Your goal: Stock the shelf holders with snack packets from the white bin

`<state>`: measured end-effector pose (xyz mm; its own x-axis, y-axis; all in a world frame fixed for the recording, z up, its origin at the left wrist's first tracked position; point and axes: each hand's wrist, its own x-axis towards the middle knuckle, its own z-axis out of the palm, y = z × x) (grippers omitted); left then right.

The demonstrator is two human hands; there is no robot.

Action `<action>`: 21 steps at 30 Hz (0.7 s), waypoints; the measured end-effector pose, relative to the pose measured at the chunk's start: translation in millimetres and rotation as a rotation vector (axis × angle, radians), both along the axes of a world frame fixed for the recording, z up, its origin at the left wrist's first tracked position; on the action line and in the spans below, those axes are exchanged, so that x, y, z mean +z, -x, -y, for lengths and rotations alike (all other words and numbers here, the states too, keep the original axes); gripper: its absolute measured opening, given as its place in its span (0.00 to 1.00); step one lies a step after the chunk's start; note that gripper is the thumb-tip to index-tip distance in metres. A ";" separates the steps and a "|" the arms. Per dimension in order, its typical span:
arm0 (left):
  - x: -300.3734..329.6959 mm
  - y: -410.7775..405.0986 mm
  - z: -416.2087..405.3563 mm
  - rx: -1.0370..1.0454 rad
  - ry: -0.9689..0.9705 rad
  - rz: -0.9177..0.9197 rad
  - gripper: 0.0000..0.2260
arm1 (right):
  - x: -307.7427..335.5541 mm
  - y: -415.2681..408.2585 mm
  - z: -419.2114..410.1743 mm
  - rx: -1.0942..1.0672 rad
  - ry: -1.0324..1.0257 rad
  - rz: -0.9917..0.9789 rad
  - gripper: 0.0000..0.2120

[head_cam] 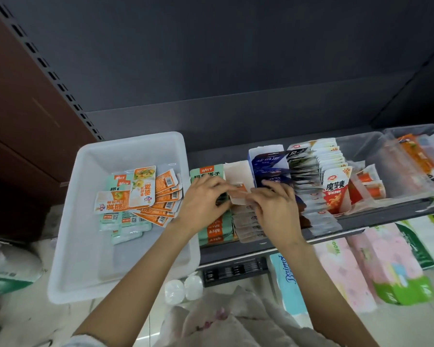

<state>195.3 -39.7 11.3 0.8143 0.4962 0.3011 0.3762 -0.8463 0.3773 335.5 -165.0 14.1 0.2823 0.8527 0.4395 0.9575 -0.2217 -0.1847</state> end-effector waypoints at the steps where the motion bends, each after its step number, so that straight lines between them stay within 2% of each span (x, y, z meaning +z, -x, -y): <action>1: -1.4 2.3 1.4 -0.028 -0.021 -0.018 0.14 | -4.4 -0.4 0.0 -0.011 0.046 0.042 0.12; 4: -1.7 9.9 5.2 -0.093 -0.017 -0.045 0.17 | -8.7 -4.1 1.7 -0.045 0.124 0.106 0.13; 7: 3.3 24.6 6.5 -0.074 0.101 0.059 0.17 | 2.2 -0.4 1.9 0.007 0.150 0.026 0.19; 11: 10.0 63.8 1.0 0.162 0.229 0.294 0.12 | 35.0 21.6 -11.8 0.135 0.050 -0.169 0.15; 13: 5.4 89.1 -12.1 0.332 0.221 0.306 0.09 | 47.9 43.0 -28.8 0.202 0.045 -0.303 0.12; 16: -13.6 125.6 -44.9 0.592 0.232 0.132 0.12 | 49.6 84.4 -68.6 0.314 0.161 -0.372 0.10; 21: -39.9 145.1 -88.3 0.722 0.417 -0.326 0.28 | -1.6 143.6 -158.5 0.422 0.537 -0.139 0.19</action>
<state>50.2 48.6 -28.6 0.2747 0.9383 -0.2102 0.9063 -0.1796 0.3825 191.9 -6.5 12.5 -0.0980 0.9911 -0.0900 0.9574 0.0692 -0.2803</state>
